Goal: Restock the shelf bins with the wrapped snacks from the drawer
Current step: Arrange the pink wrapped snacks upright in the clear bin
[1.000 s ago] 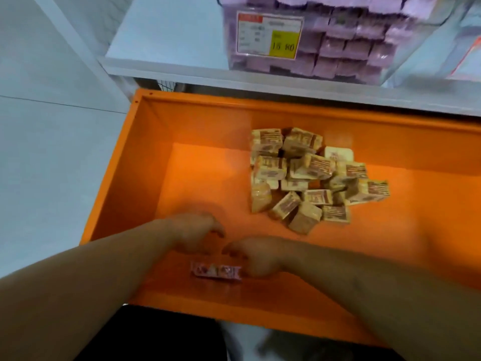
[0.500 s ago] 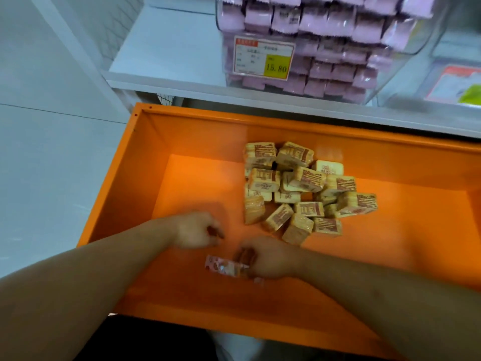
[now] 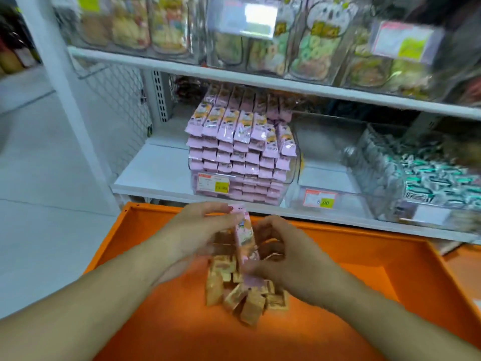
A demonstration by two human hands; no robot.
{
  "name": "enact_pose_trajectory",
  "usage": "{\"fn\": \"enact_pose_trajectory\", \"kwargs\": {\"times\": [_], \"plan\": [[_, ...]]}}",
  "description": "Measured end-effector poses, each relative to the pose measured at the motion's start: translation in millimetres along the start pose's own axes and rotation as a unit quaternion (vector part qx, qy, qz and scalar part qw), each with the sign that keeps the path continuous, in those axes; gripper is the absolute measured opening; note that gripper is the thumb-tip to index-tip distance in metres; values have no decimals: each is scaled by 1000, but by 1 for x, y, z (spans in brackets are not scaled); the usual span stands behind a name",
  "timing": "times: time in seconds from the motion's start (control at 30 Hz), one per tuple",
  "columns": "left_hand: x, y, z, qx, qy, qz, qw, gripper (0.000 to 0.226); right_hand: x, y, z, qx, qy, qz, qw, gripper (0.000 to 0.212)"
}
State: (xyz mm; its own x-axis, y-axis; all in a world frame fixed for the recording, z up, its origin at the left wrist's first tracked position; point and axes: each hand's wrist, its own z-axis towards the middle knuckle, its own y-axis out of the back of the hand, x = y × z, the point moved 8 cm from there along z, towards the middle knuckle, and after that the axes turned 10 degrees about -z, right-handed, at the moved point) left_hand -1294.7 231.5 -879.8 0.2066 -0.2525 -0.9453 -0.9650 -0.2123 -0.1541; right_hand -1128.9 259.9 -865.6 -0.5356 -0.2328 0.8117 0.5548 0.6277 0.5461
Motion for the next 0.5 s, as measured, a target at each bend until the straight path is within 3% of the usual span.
{"fn": "enact_pose_trajectory", "kwargs": {"times": [0.13, 0.2, 0.33, 0.43, 0.5], "plan": [[-33, -16, -10, 8, -47, -75, 996, 35, 28, 25, -29, -19, 30, -10, 999, 81], [-45, -24, -12, -6, -65, -78, 995, 28, 37, 36, -34, -42, 61, -23, 997, 92], [-60, -36, -4, -28, -74, -51, 996, 24, 51, 53, -29, -92, 117, -57, 987, 90], [-65, -51, 5, 15, -77, -1, 997, 19, 51, 67, -17, -130, 129, -54, 982, 89], [-77, -65, 5, 44, -88, 40, 994, 51, 50, 78, -7, -147, 133, -46, 979, 90]]}}
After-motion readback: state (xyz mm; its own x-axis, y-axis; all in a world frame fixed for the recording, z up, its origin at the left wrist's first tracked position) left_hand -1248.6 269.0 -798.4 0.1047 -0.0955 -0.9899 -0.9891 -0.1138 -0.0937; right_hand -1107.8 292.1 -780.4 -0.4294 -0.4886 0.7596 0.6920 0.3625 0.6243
